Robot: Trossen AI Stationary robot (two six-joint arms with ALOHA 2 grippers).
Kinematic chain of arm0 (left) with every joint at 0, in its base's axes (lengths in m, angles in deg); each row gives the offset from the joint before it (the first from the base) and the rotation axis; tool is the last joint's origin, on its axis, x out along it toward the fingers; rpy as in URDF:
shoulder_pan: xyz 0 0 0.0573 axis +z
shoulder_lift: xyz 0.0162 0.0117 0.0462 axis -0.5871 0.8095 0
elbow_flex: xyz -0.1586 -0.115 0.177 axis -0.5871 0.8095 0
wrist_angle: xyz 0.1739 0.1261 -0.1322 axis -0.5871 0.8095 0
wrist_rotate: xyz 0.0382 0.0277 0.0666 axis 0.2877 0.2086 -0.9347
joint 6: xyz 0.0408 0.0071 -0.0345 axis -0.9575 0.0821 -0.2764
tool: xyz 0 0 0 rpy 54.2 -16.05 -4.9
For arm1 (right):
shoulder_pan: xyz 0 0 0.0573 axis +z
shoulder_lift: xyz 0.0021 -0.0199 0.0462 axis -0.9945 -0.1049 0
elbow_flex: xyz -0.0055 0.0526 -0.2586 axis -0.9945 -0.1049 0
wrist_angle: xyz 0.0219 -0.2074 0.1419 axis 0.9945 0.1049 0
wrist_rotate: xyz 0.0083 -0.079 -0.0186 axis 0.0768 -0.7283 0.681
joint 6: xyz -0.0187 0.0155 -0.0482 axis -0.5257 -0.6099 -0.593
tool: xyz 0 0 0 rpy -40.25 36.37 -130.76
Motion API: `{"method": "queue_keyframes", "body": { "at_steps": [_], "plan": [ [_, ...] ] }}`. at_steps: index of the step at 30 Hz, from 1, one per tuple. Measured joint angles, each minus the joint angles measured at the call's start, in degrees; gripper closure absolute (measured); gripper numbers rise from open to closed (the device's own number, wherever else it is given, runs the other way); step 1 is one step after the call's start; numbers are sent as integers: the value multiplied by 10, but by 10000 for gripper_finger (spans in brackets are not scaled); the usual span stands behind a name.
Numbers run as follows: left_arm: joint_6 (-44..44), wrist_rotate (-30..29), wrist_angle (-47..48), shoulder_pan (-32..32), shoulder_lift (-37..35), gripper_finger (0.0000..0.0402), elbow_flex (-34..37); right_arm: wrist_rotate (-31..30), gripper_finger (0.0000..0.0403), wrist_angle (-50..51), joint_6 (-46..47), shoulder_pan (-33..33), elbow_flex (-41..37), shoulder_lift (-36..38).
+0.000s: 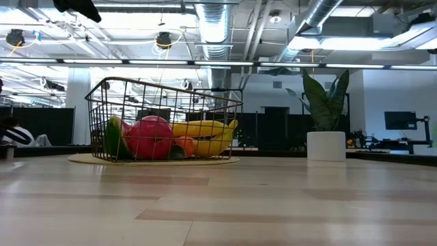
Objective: Build produce basket
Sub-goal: Put the green apple into the wire basket
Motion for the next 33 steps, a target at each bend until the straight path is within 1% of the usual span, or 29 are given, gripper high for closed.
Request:
{"method": "queue_keyframes", "body": {
  "at_steps": [3,5,7,11,14,19,23,31,33],
  "plan": [
    [0,0,0,0,0,401,0,-1,401,0,0,0,0,0],
    [0,0,0,0,0,402,0,-11,401,0,0,-2,0,0],
    [0,-1,0,0,0,401,0,-39,401,0,0,-5,1,0],
    [1,-1,0,0,0,401,0,-116,401,15,-23,-23,26,0],
    [4,-1,0,0,0,401,0,-155,398,43,-75,-43,61,0],
    [9,-3,0,0,0,401,0,-219,397,73,-210,-89,129,1],
    [9,-3,0,0,0,401,0,-227,397,91,-316,-134,161,1],
    [6,4,0,0,0,401,0,-224,391,95,-446,-210,178,1],
    [2,6,0,0,0,401,0,-207,382,95,-473,-223,178,1]
  ]
}}
